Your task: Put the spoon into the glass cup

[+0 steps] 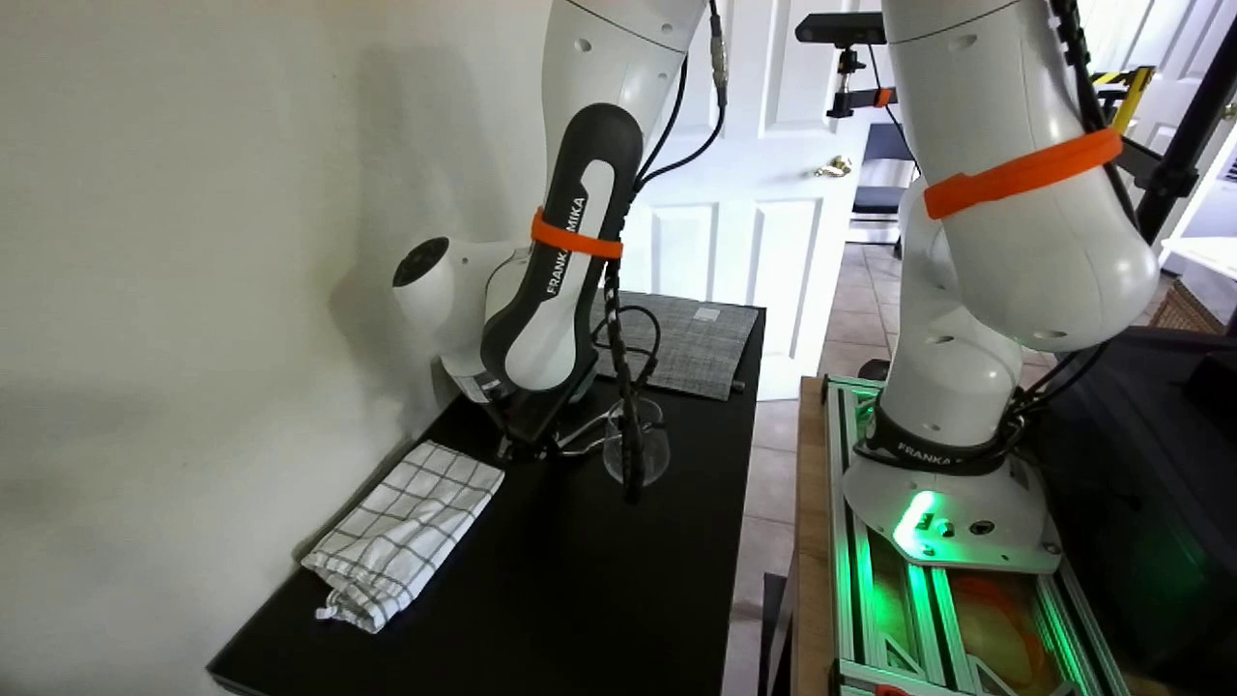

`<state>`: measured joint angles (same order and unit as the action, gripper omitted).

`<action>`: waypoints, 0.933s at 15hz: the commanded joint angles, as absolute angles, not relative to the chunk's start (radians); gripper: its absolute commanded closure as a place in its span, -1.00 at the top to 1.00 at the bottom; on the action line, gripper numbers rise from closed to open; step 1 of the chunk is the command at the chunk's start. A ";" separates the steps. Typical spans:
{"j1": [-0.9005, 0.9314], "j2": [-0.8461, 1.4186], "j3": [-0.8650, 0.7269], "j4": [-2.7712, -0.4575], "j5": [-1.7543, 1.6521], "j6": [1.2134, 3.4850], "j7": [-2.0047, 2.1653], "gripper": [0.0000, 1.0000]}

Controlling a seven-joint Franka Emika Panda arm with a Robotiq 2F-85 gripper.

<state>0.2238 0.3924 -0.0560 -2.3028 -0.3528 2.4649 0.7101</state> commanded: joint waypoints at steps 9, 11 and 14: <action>0.192 0.276 -0.055 -2.325 -0.330 2.477 0.637 -0.98; 0.180 0.238 -0.049 -2.337 -0.322 2.484 0.612 -0.98; 0.161 0.171 -0.038 -2.365 -0.301 2.494 0.557 -0.98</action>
